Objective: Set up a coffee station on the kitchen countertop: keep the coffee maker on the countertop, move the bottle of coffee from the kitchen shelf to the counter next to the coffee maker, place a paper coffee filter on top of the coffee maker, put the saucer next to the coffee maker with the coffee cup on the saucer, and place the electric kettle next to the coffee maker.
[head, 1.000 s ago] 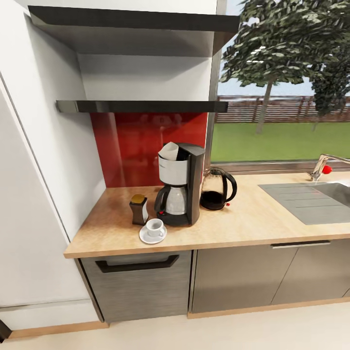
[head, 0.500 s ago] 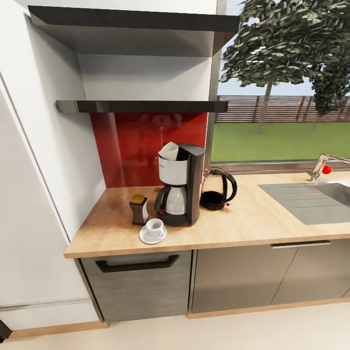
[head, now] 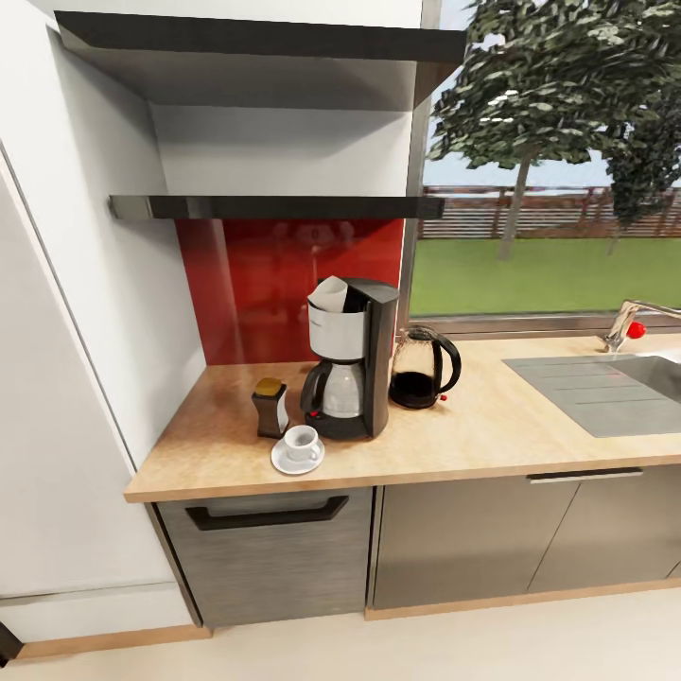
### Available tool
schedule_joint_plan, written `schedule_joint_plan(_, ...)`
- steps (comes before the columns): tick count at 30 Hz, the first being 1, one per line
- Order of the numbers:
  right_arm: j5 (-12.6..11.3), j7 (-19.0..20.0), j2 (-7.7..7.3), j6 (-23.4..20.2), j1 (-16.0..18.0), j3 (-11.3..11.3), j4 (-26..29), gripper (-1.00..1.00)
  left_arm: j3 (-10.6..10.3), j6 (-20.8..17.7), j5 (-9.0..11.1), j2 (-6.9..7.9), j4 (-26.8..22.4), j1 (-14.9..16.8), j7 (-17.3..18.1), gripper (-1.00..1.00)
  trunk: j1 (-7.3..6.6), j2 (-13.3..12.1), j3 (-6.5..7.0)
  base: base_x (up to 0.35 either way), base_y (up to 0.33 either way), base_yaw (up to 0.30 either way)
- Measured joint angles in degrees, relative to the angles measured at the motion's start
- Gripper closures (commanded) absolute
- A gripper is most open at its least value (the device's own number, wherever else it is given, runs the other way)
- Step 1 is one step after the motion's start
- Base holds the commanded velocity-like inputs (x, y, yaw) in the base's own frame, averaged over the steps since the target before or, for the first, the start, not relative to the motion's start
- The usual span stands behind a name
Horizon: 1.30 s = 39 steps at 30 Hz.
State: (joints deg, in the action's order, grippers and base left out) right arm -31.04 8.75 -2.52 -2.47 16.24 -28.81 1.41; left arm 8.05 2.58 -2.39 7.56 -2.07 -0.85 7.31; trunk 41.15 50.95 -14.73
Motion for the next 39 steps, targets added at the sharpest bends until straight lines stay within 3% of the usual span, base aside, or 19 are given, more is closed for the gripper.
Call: schedule_joint_plan(39,0.0,0.0,0.0,0.0,0.0,0.0,0.0,-1.0,0.0,0.0,0.0,-0.18,0.0,0.0,0.0,-1.0,0.0,0.0,0.0,0.0,0.0,0.0)
